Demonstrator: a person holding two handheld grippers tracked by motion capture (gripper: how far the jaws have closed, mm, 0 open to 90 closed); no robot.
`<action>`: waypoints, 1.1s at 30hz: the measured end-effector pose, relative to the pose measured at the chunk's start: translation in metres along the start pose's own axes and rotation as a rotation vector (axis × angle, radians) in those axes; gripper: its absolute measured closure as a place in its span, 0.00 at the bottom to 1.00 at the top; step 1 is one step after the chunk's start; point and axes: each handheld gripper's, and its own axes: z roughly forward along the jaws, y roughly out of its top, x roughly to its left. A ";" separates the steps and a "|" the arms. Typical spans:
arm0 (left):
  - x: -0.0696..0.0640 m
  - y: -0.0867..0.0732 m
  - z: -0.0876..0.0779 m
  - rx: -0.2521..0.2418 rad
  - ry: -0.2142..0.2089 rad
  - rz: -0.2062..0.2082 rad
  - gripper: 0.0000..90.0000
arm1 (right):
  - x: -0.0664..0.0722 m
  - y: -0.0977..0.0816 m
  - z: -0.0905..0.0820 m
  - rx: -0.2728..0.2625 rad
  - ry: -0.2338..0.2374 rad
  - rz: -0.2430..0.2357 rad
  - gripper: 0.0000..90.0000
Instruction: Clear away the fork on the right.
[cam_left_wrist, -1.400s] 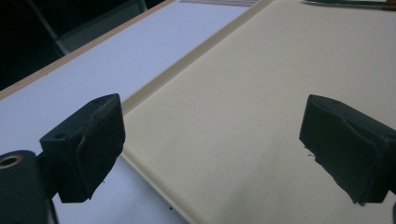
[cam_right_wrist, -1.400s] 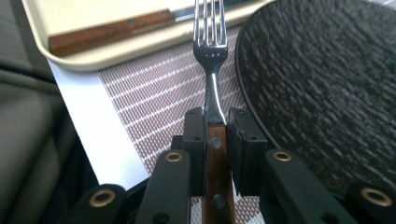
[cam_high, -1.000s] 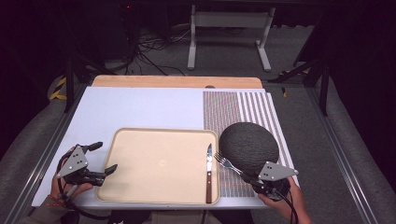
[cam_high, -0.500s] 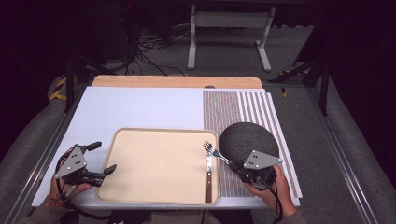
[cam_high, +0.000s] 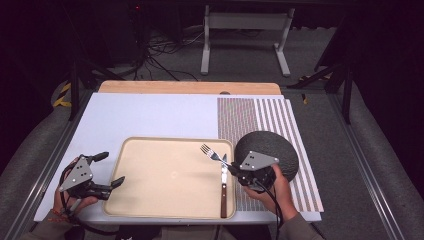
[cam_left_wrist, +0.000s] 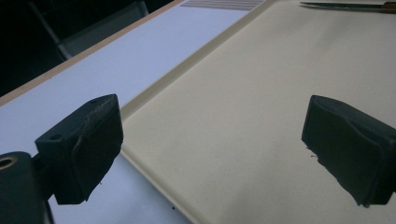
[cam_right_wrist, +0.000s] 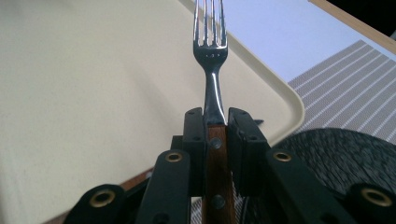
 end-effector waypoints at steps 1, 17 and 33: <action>0.000 0.000 0.000 0.001 0.000 0.001 0.07 | 0.001 0.003 0.003 -0.002 0.002 0.001 0.87; 0.000 0.000 0.000 -0.002 -0.006 -0.002 0.07 | 0.026 0.032 0.040 0.020 0.053 -0.003 0.87; 0.000 -0.001 -0.001 -0.001 -0.006 0.003 0.07 | 0.058 0.042 0.074 0.078 0.107 0.020 0.87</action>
